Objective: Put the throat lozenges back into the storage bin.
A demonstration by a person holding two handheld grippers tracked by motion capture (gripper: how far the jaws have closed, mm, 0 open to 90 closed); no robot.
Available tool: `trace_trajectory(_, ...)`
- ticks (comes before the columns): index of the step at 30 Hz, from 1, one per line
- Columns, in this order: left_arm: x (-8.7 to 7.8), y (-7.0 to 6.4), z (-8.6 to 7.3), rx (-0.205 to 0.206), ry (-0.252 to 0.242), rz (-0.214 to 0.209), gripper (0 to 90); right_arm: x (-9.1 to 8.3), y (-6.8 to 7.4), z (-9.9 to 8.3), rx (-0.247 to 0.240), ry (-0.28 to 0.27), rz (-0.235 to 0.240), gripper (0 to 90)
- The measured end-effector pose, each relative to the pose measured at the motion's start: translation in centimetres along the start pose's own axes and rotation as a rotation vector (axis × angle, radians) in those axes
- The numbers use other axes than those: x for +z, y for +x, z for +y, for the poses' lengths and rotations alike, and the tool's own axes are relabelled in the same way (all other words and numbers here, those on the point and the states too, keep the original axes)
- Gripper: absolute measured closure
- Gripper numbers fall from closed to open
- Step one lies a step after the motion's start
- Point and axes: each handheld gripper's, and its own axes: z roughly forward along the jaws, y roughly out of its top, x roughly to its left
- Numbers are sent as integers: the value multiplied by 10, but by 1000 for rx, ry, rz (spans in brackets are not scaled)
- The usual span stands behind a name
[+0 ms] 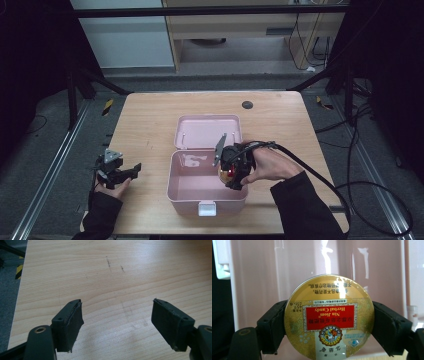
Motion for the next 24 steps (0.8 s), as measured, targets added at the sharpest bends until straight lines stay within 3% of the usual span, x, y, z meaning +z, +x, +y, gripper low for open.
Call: trace_trajectory(24, 0, 0, 0, -1, 1, 0, 242, 33, 3, -9, 22, 40, 44, 205)
